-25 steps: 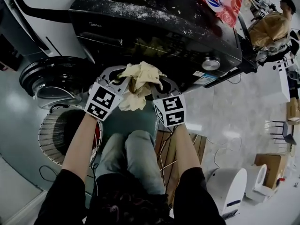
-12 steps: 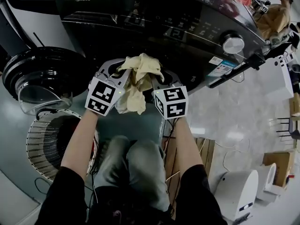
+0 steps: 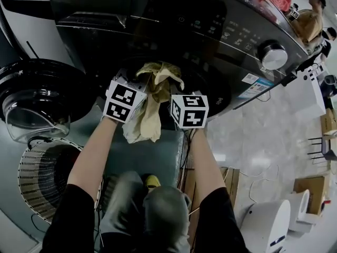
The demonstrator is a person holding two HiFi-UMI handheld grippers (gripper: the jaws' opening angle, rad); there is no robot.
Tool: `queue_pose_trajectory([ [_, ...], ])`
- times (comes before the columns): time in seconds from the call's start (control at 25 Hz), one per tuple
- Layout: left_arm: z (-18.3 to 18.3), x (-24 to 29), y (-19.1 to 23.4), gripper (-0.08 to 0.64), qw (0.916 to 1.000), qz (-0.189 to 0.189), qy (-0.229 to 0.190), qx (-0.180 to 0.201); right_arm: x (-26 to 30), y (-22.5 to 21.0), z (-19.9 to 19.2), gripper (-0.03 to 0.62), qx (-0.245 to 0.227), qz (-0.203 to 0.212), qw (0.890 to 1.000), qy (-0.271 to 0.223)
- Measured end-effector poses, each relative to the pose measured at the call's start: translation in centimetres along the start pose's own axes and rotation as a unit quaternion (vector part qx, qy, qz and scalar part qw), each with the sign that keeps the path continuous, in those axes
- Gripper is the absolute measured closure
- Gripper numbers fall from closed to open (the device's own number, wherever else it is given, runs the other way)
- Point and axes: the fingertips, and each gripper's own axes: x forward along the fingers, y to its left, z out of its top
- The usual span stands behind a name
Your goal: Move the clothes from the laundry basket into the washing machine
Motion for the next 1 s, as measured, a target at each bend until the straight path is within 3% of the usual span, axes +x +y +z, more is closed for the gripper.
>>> queue_pose_trajectory([
  [0.32,-3.1,4.8,2.2,0.52,0.9994,0.011,0.016,-0.028,4.2,-2.2,-1.6,0.538,0.038,-0.026,0.999,-0.003],
  [0.64,-6.1,8.1,3.2,0.518,0.9981,0.018,0.033,-0.048,7.4,-3.9,-3.5,0.525,0.043,-0.047,0.998,-0.004],
  [0.8,-8.2,9.6,3.6,0.514,0.9955,0.028,0.062,-0.066,8.3,-5.1,-4.2,0.492,0.054,-0.063,0.997,-0.003],
  [1.0,-8.6,9.7,4.4,0.465,0.9945,0.038,0.068,-0.07,8.4,-5.9,-3.9,0.41,0.071,-0.079,0.994,-0.023],
])
